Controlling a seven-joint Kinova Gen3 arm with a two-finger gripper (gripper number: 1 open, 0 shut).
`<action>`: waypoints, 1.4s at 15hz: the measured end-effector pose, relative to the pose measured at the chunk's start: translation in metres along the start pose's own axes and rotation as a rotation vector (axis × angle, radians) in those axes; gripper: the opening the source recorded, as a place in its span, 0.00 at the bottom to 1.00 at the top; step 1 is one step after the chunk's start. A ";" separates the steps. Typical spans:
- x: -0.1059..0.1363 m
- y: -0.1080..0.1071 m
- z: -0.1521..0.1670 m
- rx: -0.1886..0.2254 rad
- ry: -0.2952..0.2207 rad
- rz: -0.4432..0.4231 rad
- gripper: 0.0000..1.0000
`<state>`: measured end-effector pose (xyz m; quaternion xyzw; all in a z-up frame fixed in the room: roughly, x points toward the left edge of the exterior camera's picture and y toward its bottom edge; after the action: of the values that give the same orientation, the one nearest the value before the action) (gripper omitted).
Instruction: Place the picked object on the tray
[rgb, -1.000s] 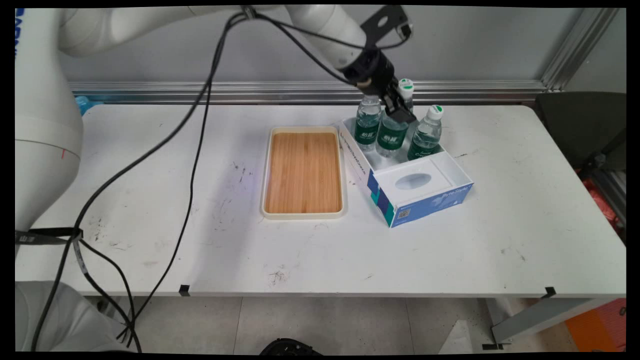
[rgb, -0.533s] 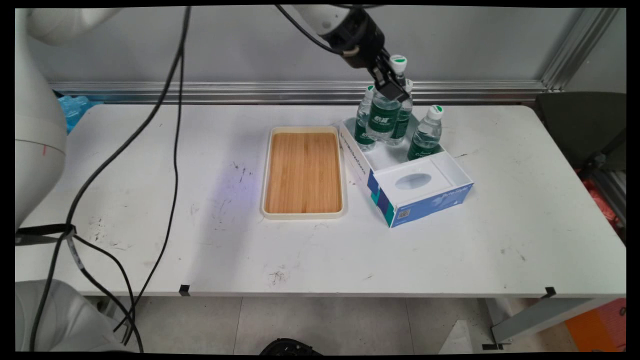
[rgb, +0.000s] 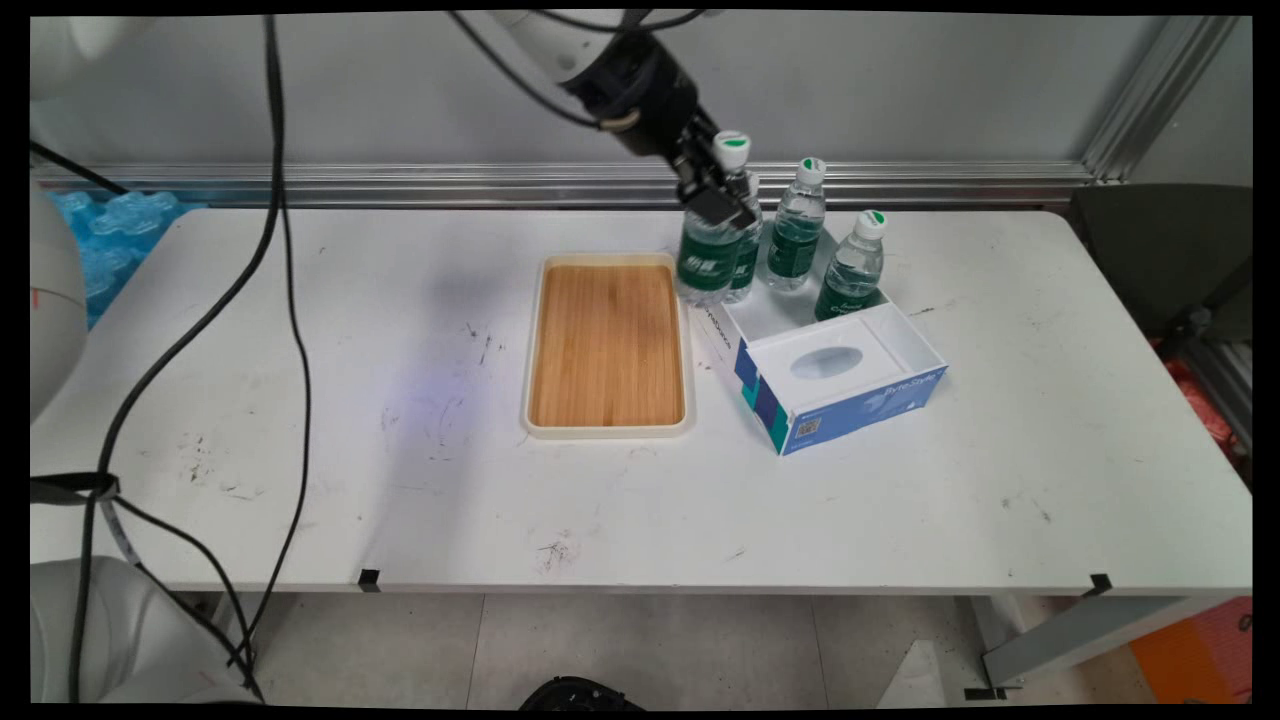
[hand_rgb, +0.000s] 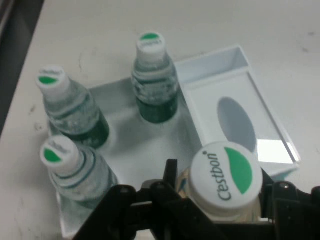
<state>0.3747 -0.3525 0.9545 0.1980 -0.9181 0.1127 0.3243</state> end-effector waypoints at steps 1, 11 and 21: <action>-0.006 0.003 -0.002 -0.004 -0.002 0.009 0.00; -0.055 0.003 0.011 -0.017 -0.006 0.077 0.00; -0.079 -0.005 0.035 -0.027 -0.007 0.104 0.00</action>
<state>0.4142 -0.3460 0.8773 0.1462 -0.9297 0.1161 0.3174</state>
